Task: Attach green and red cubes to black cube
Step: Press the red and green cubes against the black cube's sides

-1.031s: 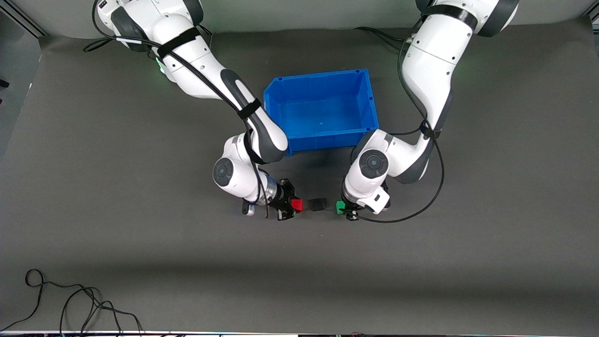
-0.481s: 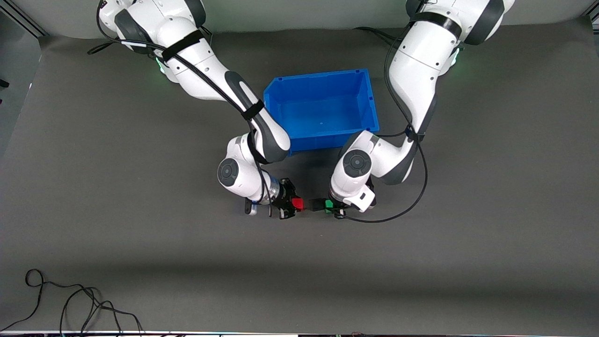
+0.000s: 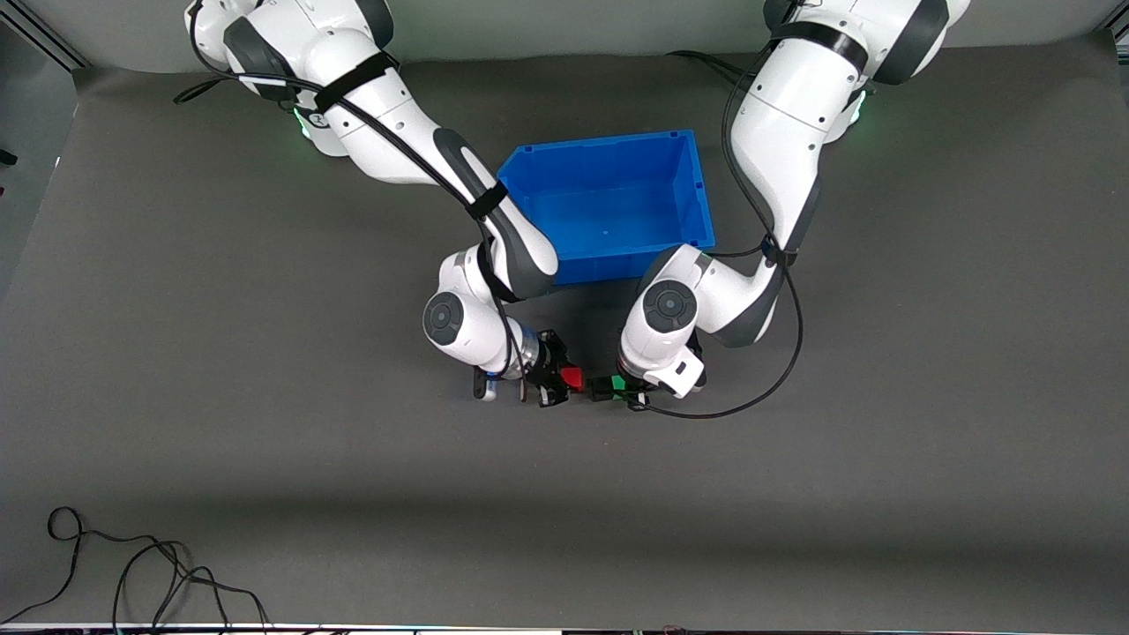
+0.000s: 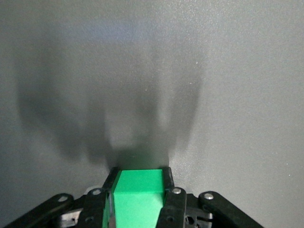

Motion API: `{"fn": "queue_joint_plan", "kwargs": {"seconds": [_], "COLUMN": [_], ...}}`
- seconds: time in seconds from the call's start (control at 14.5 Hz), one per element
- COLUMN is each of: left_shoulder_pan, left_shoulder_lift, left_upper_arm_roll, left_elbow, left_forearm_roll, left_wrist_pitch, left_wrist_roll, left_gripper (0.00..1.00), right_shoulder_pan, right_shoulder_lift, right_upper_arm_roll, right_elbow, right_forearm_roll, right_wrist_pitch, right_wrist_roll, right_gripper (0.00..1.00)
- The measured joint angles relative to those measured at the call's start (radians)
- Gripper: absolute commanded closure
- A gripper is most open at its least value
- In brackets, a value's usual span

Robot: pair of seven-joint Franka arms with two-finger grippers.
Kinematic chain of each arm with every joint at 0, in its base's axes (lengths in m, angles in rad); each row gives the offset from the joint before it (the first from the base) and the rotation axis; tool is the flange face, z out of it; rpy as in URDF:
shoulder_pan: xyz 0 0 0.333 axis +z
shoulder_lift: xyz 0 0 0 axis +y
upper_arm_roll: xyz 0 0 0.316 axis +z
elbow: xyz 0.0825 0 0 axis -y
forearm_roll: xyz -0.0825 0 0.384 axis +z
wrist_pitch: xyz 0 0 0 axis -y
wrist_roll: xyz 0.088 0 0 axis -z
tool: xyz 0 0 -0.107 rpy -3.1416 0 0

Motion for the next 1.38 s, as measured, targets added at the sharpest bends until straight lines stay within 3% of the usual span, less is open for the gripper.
{"fn": "queue_joint_plan", "kwargs": {"seconds": [0.55,0.62,0.76,0.83,1.17,1.24,1.31,1.38], "left_shoulder_pan": [-0.017,-0.018,-0.019,-0.019,-0.019,-0.019,-0.019,-0.019], "left_shoulder_lift": [0.000,0.000,0.000,0.000,0.000,0.000,0.000,0.000], "left_upper_arm_roll": [0.000,0.000,0.001,0.001,0.002,0.003,0.004,0.006], "left_elbow": [0.001,0.001,0.001,0.001,0.001,0.001,0.001,0.002], "left_forearm_roll": [0.025,0.025,0.025,0.025,0.025,0.025,0.025,0.028], "left_wrist_pitch": [-0.002,-0.002,-0.002,-0.002,-0.003,-0.003,-0.003,-0.003], "left_wrist_roll": [0.000,0.000,0.000,0.000,0.000,0.000,0.000,0.000], "left_gripper": [1.00,1.00,1.00,1.00,1.00,0.71,0.27,0.00], "right_shoulder_pan": [0.000,0.000,0.000,0.000,0.000,-0.001,-0.003,-0.008], "right_shoulder_lift": [0.039,0.047,0.056,0.057,0.058,0.058,0.055,0.050], "right_upper_arm_roll": [-0.002,-0.002,-0.002,-0.002,-0.006,-0.009,-0.014,-0.022], "right_elbow": [0.065,0.071,0.078,0.079,0.095,0.102,0.107,0.113], "right_forearm_roll": [-0.049,-0.056,-0.064,-0.064,-0.064,-0.064,-0.064,-0.064], "right_wrist_pitch": [0.017,0.024,0.037,0.037,0.041,0.041,0.039,0.030], "right_wrist_roll": [-0.001,-0.001,-0.001,-0.001,-0.001,-0.001,-0.001,-0.001], "right_gripper": [0.74,0.70,0.18,0.01,0.00,0.00,0.00,0.00]}}
